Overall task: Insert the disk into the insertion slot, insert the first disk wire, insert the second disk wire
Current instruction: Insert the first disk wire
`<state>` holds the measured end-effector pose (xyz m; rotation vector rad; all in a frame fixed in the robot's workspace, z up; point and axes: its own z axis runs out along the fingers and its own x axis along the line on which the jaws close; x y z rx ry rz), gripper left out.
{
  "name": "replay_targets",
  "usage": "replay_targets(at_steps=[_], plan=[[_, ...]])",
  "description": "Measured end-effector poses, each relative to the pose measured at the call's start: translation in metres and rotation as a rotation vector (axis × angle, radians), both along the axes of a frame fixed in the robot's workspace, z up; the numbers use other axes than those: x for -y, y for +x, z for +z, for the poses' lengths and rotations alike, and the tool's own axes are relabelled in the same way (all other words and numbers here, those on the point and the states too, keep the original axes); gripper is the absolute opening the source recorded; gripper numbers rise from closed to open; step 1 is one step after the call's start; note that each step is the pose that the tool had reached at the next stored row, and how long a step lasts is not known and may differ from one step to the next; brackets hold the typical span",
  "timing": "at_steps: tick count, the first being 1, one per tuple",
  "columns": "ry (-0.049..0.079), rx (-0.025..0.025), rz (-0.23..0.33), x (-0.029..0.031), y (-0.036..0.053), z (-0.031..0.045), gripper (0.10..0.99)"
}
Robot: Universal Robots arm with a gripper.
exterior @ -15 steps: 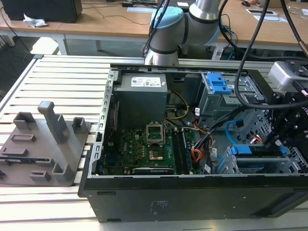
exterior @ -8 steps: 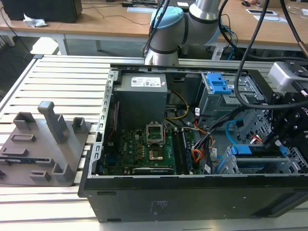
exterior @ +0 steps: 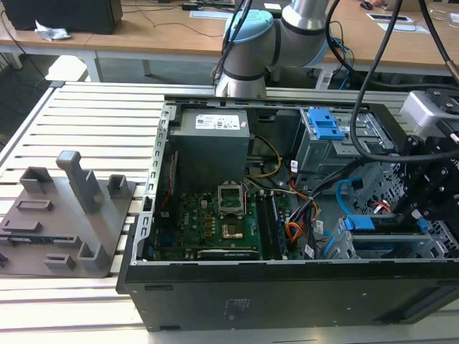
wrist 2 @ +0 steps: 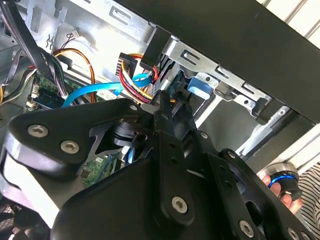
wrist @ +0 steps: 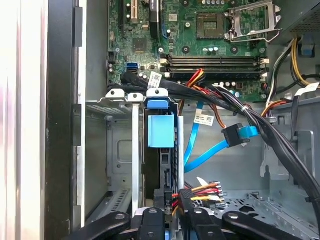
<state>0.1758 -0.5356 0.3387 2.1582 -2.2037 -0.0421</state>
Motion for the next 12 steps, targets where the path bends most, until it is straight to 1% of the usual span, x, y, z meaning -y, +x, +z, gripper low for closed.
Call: replay_targets(at_steps=[4,5,6,8,10,12], plan=[[0.000,0.0000,0.000,0.0000,0.0000,0.0174,0.251],[0.000,0.0000,0.000,0.0000,0.0000,0.0249,0.251],[0.000,0.0000,0.000,0.0000,0.0000,0.0298,0.251],[0.000,0.0000,0.000,0.0000,0.0000,0.0360,0.251],[0.001,-0.0001,0.000,-0.0001,0.0000,0.0364,0.239],[0.002,0.0000,0.000,-0.0001,0.0000,0.0366,0.106]])
